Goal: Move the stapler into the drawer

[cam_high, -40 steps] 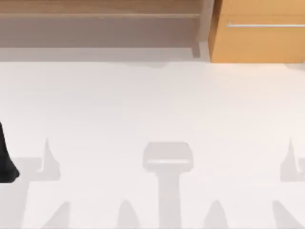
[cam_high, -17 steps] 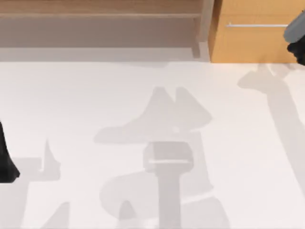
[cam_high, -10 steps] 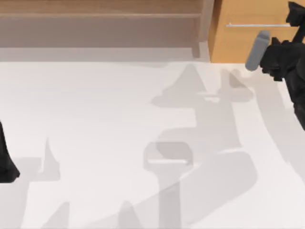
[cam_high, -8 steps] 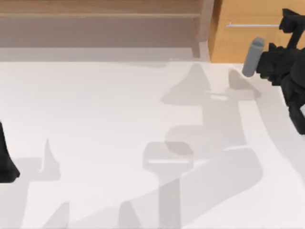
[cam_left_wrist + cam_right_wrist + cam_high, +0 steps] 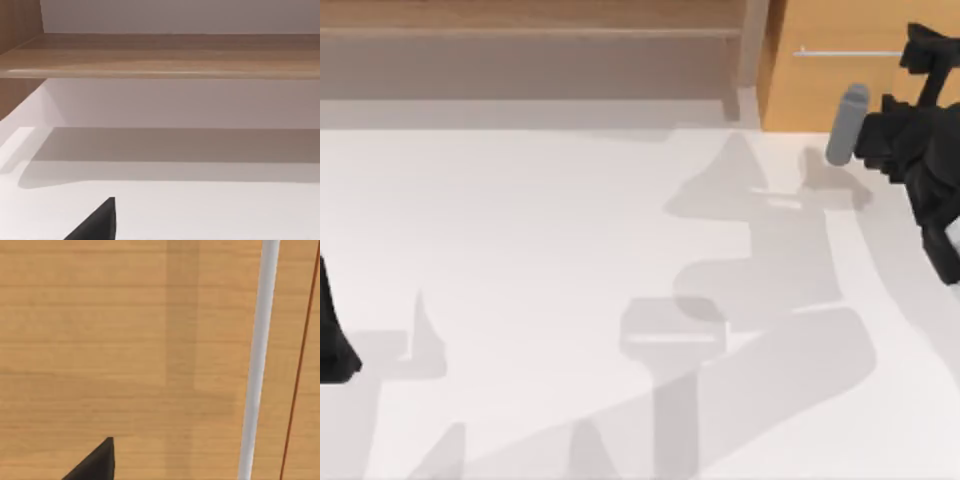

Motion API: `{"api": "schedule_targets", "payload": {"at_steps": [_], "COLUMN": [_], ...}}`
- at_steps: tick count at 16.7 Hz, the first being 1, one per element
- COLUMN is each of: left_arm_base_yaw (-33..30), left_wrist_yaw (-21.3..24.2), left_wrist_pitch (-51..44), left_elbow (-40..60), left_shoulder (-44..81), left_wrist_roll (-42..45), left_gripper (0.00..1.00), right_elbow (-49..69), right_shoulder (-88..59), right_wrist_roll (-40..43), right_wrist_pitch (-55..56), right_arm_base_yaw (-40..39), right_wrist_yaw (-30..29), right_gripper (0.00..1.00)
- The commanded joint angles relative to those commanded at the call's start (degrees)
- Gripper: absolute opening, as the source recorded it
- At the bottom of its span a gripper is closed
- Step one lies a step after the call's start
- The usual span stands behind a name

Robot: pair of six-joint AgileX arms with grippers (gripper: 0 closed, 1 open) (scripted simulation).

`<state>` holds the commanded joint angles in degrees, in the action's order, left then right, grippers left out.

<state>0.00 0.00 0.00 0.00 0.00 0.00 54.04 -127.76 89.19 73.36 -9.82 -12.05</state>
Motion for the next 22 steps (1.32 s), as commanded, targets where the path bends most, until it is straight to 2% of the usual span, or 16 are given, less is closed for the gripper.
{"api": "schedule_targets", "payload": {"at_steps": [10,22], "left_arm_base_yaw": [0.0,0.0], "left_wrist_yaw": [0.0,0.0], "left_wrist_pitch": [0.0,0.0], "left_elbow": [0.0,0.0], "left_shoulder": [0.0,0.0], "left_wrist_roll": [0.0,0.0], "left_gripper": [1.00,1.00], "right_elbow": [6.8,6.8], "right_shoulder": [-3.0,-3.0], "right_wrist_roll": [0.1,0.1], "right_wrist_pitch": [-3.5,-3.5], "right_arm_base_yaw": [0.4,0.4], "right_wrist_yaw": [0.6,0.6], "right_gripper": [1.00,0.10]}}
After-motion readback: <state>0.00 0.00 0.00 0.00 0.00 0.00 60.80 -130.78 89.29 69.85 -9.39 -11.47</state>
